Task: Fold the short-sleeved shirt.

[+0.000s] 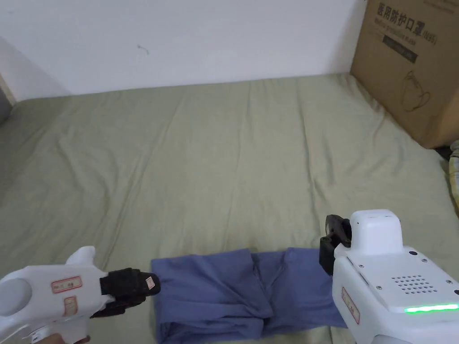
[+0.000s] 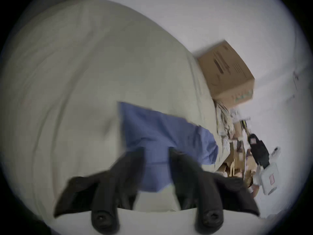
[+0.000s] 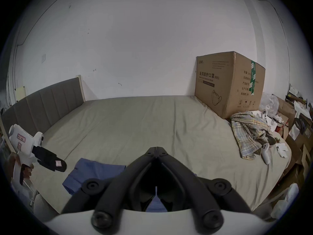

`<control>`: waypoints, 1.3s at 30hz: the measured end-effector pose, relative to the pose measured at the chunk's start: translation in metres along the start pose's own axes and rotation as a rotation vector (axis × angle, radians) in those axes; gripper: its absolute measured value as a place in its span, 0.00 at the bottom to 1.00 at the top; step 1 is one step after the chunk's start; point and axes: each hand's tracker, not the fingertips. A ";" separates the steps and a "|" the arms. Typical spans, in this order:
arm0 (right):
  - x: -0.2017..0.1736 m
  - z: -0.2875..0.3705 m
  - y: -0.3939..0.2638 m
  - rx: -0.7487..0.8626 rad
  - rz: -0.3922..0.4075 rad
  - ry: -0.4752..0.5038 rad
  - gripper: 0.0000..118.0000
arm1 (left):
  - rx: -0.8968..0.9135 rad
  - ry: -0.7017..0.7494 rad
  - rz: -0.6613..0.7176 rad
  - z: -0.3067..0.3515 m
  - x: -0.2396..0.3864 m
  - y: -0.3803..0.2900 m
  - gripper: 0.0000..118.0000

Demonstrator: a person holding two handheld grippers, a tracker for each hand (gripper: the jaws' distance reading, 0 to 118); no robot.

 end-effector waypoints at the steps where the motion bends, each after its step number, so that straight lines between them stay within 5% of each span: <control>1: -0.003 -0.002 0.001 -0.003 0.009 0.002 0.00 | 0.002 0.021 0.032 0.001 -0.014 -0.001 0.55; 2: -0.006 -0.003 0.002 -0.005 0.014 0.007 0.00 | -0.074 -0.055 0.051 -0.002 -0.023 -0.005 0.71; 4: -0.011 -0.006 0.005 -0.005 0.012 0.014 0.00 | -0.107 -0.112 0.122 -0.010 -0.031 -0.014 0.82; 14: -0.034 -0.015 0.013 -0.026 0.095 0.035 0.00 | -0.151 -0.431 0.372 -0.097 -0.045 -0.012 0.89; 15: -0.035 -0.016 0.013 -0.029 0.098 0.037 0.00 | -0.167 -0.442 0.377 -0.103 -0.045 -0.009 0.85; 16: -0.036 -0.017 0.013 -0.032 0.103 0.039 0.00 | -0.161 -0.424 0.363 -0.107 -0.045 -0.004 0.68; 17: -0.037 -0.019 0.013 -0.034 0.110 0.041 0.00 | -0.152 -0.372 0.345 -0.105 -0.044 -0.001 0.13; 19: -0.039 -0.020 0.013 -0.036 0.131 0.045 0.00 | -0.122 -0.260 0.292 -0.104 -0.044 0.006 0.11; 23: -0.045 -0.022 0.015 -0.023 0.163 0.030 0.00 | -0.177 -0.339 0.299 -0.094 -0.041 -0.010 0.11; 39: -0.070 -0.019 0.018 0.129 0.016 0.009 0.00 | -0.084 -0.157 0.253 0.022 -0.139 0.019 0.11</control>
